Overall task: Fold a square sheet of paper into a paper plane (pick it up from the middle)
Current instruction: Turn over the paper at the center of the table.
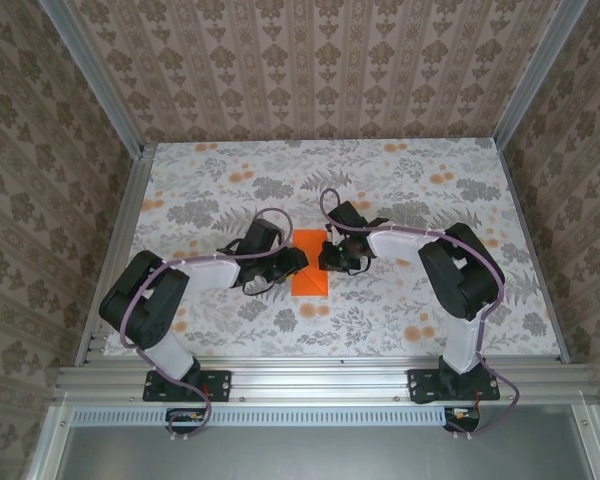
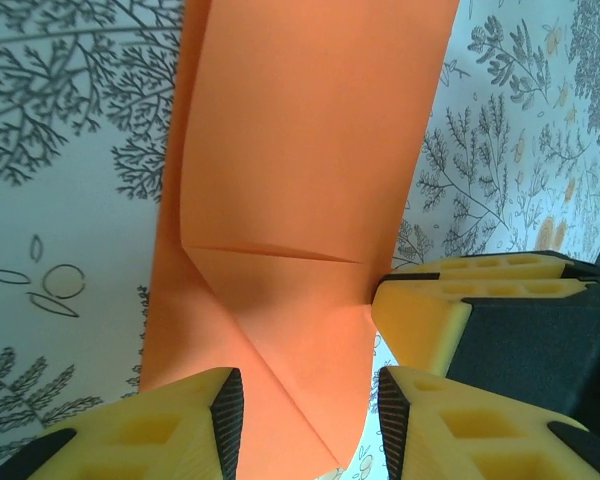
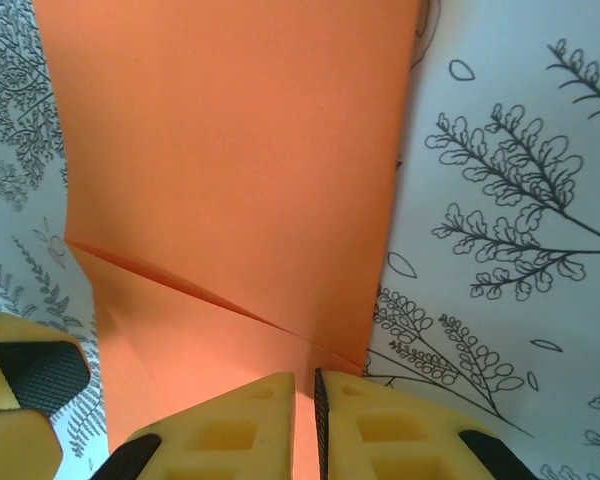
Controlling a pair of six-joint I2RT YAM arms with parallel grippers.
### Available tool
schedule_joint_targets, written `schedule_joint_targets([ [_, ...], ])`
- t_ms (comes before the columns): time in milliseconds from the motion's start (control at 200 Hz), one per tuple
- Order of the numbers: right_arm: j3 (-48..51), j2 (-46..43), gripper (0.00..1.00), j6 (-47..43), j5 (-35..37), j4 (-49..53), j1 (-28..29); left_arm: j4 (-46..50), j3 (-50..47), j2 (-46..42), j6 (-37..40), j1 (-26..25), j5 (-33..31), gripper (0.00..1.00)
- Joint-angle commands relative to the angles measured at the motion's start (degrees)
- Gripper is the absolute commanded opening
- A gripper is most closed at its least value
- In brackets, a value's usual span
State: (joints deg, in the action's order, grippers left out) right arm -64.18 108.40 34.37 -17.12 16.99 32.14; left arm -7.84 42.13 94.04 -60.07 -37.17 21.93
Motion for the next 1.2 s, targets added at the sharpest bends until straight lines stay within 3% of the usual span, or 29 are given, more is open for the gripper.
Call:
schedule_joint_targets([
  [0, -0.1, 1.0, 0.15, 1.1, 1.2, 1.0, -0.3, -1.1, 0.8, 1.6, -0.9, -0.3, 1.4, 0.43],
  [395, 3.8, 2.0, 0.15, 5.6, -2.9, -3.9, -2.1, -3.7, 3.1, 5.7, -2.1, -0.5, 3.4, 0.43],
  [685, 5.6, 1.9, 0.15, 7.6, -5.4, -6.8, -3.0, -5.3, 4.6, 8.1, -2.8, -0.5, 3.8, 0.37],
  [805, 6.5, 1.8, 0.15, 8.4, -6.8, -8.1, -3.4, -7.6, 3.9, 8.4, -3.7, -0.5, 3.8, 0.32],
  [1080, 7.1, -4.4, 0.20, 9.9, -9.9, -11.0, -5.3, -7.4, 2.9, 6.6, -0.9, -0.4, 0.8, 0.07],
  [1130, 7.4, -7.1, 0.24, 9.7, -9.8, -10.9, -6.0, -5.4, 3.2, 5.8, 0.9, -0.3, 0.0, 0.04],
  [1195, 8.2, -11.0, 0.36, 9.6, -8.2, -10.3, -7.2, -2.3, 3.6, 4.0, 3.3, -0.3, -1.2, 0.03],
])
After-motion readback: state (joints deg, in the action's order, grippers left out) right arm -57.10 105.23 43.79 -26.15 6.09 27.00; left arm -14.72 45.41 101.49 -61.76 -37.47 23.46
